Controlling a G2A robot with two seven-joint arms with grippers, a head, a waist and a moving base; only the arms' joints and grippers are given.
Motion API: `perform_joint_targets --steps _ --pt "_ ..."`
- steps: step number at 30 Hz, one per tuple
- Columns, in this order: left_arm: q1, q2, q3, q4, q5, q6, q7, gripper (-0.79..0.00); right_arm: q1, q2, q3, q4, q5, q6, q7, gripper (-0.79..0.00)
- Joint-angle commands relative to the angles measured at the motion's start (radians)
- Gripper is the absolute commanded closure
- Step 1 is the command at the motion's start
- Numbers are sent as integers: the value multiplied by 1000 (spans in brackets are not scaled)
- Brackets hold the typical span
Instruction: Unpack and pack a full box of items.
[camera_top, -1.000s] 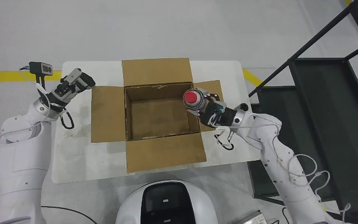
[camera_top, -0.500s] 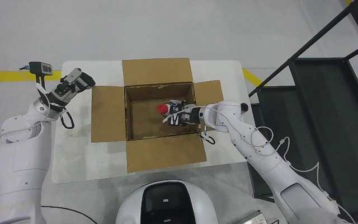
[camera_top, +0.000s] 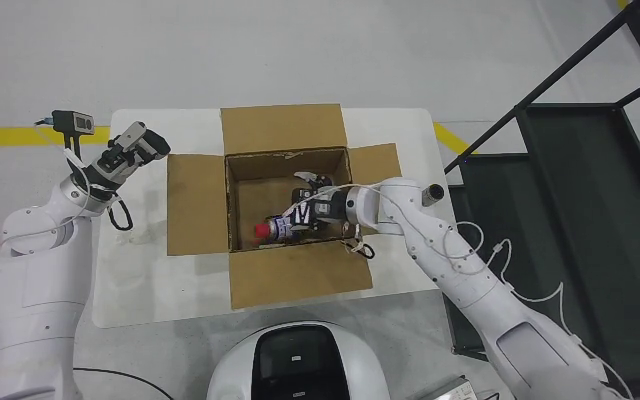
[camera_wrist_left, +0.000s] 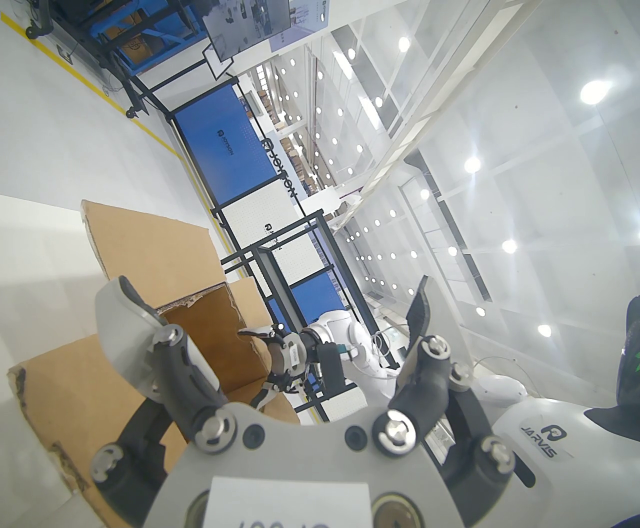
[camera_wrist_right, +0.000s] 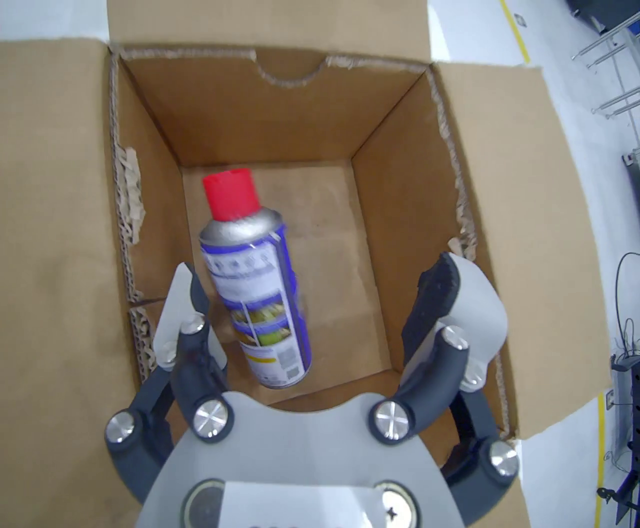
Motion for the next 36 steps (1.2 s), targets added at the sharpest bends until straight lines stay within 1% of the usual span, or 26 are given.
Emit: perform_joint_targets --steps 1,4,6,10,13,16,19,21,33,36 --pt "0 0 0 0 0 0 0 -785 -32 8 49 -58 40 26 -67 -785" --pt "0 0 0 0 0 0 0 -785 -111 23 146 -124 151 56 -134 -785" --pt "0 0 0 0 0 0 0 -785 -171 36 229 -160 213 84 -142 -785" --pt "0 0 0 0 0 0 0 -785 -305 64 399 -225 252 107 -137 -785" --pt "0 0 0 0 0 0 0 -785 -413 80 523 -241 273 144 -136 -785" --pt "0 0 0 0 0 0 0 -785 -512 90 624 -250 278 193 -128 -785" --pt "0 0 0 0 0 0 0 -785 -578 95 698 -230 288 231 -133 -785" --pt "0 0 0 0 0 0 0 -785 -599 97 725 -215 287 254 -137 -785" --pt "0 0 0 0 0 0 0 -785 -599 97 725 -215 287 254 -137 -785" --pt "0 0 0 0 0 0 0 -785 -606 99 731 -204 264 254 -126 -785"
